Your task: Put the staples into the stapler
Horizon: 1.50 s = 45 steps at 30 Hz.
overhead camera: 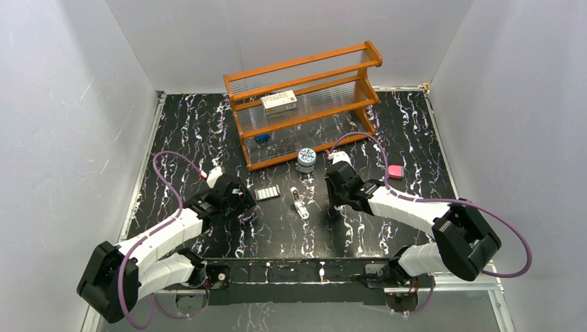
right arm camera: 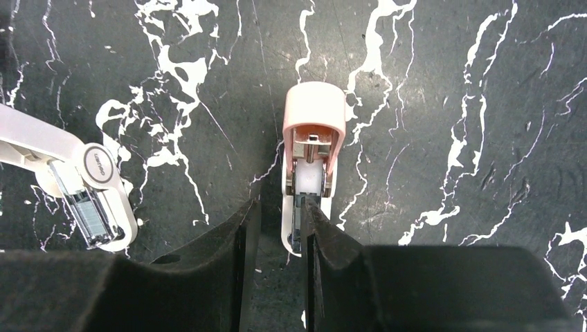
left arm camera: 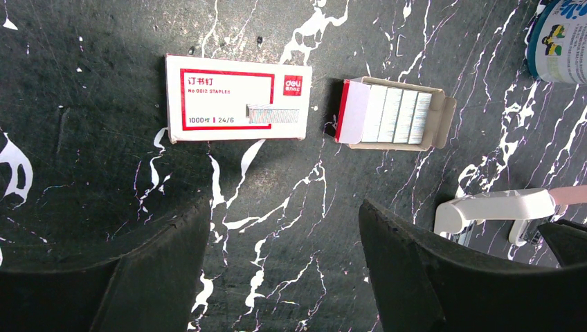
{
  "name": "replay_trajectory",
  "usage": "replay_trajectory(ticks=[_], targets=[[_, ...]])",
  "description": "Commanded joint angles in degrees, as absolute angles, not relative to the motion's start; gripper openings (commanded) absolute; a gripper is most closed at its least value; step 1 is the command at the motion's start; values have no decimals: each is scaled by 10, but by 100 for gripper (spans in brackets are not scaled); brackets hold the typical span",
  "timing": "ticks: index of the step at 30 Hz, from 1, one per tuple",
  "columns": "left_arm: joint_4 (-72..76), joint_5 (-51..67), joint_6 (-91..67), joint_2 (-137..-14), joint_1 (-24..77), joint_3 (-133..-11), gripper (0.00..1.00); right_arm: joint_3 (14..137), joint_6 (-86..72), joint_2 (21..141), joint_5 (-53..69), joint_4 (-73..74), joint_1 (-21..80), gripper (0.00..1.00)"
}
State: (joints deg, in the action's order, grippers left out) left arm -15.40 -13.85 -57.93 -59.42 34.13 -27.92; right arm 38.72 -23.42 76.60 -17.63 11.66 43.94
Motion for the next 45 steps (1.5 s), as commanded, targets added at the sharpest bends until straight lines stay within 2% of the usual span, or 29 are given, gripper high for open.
replay_trajectory(ticks=[1,11,20,29,33,36,40,45], targets=[[-161,-144,-579,-586,340,-296,76,414,-222,765,-183,81,438,36],[-161,-144,-579,-586,340,-294,76,407,-230,791,-186,89,438,36],[-160,-142,-582,-588,340,-294,76,399,-241,768,-180,107,438,36],[-159,-139,-582,-586,340,-296,76,452,-222,739,-194,126,438,37],[-152,-128,-580,-584,340,-296,75,475,-217,753,-156,127,440,39],[-138,-108,-578,-585,340,-296,73,503,-212,772,-132,130,457,44],[-103,-62,-575,-587,340,-290,65,559,-203,808,-120,149,481,59],[-44,14,-567,-592,340,-281,58,619,-194,861,-109,173,509,71]])
